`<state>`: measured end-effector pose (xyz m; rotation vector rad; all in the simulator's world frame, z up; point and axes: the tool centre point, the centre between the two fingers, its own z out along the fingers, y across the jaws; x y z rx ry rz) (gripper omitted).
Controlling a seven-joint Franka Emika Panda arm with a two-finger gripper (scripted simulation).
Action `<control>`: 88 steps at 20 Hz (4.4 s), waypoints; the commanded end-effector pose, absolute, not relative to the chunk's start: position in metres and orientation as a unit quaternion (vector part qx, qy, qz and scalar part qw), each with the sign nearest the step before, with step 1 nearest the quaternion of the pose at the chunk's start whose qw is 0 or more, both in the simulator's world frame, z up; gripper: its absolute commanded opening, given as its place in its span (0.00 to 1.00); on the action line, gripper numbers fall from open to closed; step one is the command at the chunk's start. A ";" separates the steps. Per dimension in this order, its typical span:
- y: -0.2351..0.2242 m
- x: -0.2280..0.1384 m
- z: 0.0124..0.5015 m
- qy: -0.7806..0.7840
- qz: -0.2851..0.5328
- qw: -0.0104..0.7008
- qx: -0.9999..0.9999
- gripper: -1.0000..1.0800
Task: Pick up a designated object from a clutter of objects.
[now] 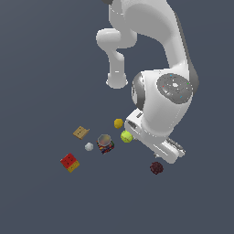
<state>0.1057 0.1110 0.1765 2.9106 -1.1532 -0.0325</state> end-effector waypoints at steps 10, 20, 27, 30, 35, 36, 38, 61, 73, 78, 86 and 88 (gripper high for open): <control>0.147 0.128 0.131 -0.483 -0.005 0.003 0.875 0.96; 0.174 0.139 0.095 -0.563 -0.001 0.001 0.827 0.96; 0.184 0.142 0.081 -0.590 0.000 0.000 0.808 0.96; 0.185 0.143 0.079 -0.594 0.000 0.000 0.804 0.96; 0.186 0.142 0.077 -0.594 0.000 0.000 0.805 0.96; 0.186 0.142 0.075 -0.594 0.000 0.000 0.805 0.96; 0.186 0.142 0.068 -0.594 0.000 0.000 0.805 0.96; 0.186 0.143 0.028 -0.595 0.000 0.000 0.804 0.00; 0.168 0.135 0.046 -0.595 0.000 0.000 0.804 0.00; 0.146 0.126 0.068 -0.595 0.000 0.000 0.804 0.00; 0.090 0.103 0.125 -0.595 -0.001 0.000 0.803 0.00; 0.073 0.097 0.142 -0.595 -0.001 0.000 0.803 0.00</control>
